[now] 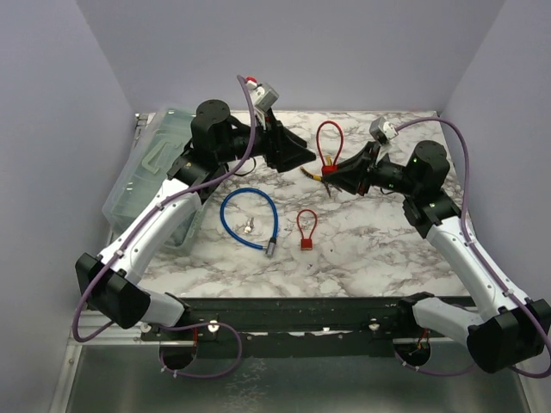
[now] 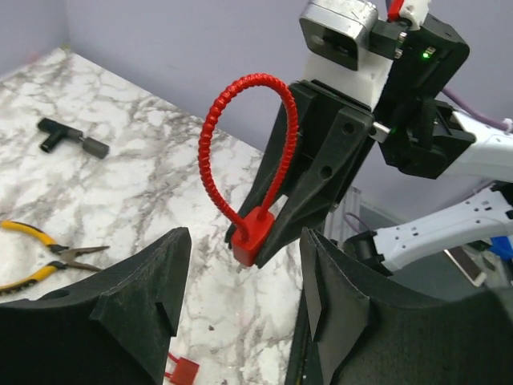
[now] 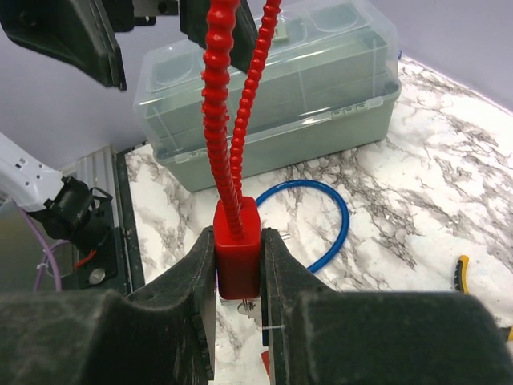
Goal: Lock with the key
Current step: Lock the lock.
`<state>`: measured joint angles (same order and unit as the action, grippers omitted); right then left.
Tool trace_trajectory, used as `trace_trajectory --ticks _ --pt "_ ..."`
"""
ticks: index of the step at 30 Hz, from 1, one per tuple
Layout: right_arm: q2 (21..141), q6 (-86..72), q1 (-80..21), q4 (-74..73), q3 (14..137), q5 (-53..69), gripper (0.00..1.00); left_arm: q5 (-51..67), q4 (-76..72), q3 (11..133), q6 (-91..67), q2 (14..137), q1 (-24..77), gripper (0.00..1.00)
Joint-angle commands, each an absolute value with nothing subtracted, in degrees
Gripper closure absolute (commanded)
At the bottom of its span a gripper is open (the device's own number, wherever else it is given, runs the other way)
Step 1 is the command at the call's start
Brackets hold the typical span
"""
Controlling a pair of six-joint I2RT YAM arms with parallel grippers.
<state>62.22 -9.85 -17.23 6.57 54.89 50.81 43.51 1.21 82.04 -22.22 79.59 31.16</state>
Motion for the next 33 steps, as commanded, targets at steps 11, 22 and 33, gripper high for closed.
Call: trace_trajectory --ticks 11,22,33 --pt "61.4 -14.98 -17.07 13.88 54.73 56.55 1.0 47.61 -8.94 79.28 -37.07 83.46 32.05 0.47" --pt "62.48 -18.67 -17.14 16.11 55.04 56.17 1.0 50.07 -12.59 76.88 -39.6 84.23 34.24 0.77" --pt "64.04 -19.73 -17.09 14.56 57.69 51.45 1.0 41.44 0.92 77.38 -21.53 83.35 41.18 1.0"
